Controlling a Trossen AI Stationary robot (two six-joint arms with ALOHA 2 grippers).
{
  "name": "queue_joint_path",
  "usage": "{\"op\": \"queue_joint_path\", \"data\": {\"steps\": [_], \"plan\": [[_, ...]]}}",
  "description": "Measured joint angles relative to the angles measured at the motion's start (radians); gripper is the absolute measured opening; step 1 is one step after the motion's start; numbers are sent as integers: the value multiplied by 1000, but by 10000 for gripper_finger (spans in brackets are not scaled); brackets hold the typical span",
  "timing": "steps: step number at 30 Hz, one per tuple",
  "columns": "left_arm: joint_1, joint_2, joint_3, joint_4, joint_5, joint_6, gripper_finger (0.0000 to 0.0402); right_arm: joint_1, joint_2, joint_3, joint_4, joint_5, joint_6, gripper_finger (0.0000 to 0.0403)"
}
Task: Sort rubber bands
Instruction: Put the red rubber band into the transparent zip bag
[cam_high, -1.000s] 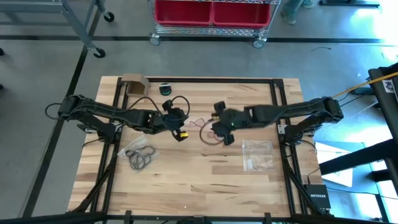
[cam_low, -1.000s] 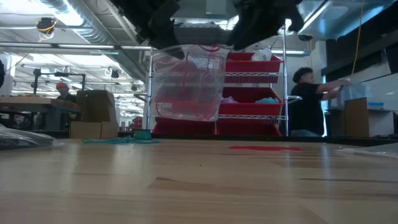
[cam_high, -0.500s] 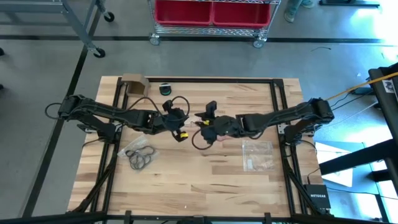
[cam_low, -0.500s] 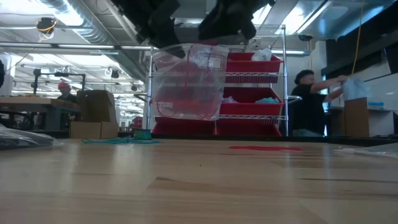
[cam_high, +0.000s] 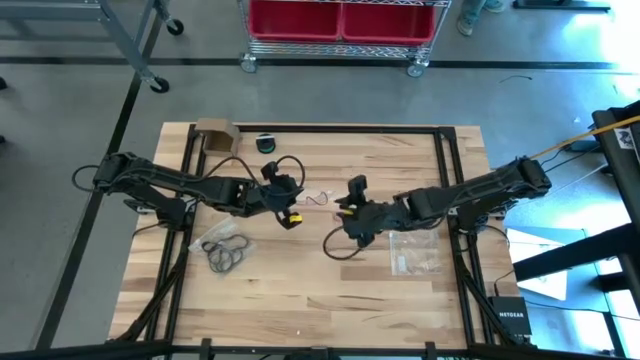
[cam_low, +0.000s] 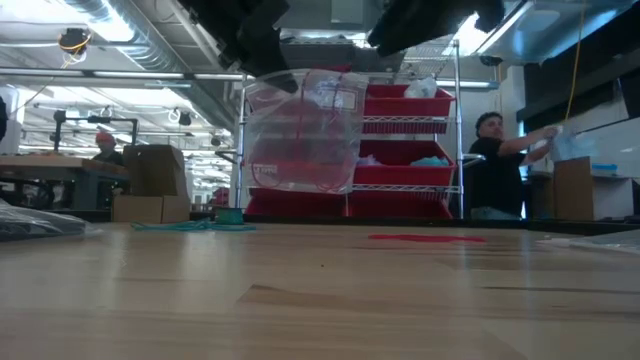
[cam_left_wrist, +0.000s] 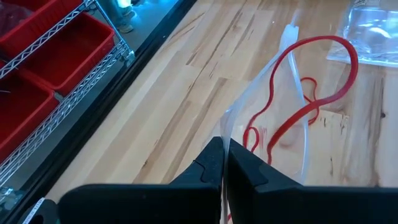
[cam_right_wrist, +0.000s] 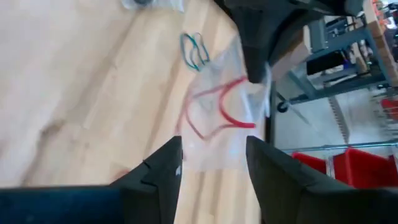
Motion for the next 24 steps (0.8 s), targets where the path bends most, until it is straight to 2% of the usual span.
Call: {"op": "queue_joint_path", "data": {"steps": [3,8,18,24], "plan": [[0,0,0,1,0,1,0,0,17,-38,12,13,17,169],[0,0,0,2,0,2,0,-5,55,-85,162,164,-65,169],[0,0,0,2,0,5,0,-15,82,-91,480,184,-251,169],[0,0,0,2,0,-1,0,-86,97,-91,567,141,-238,169]]}}
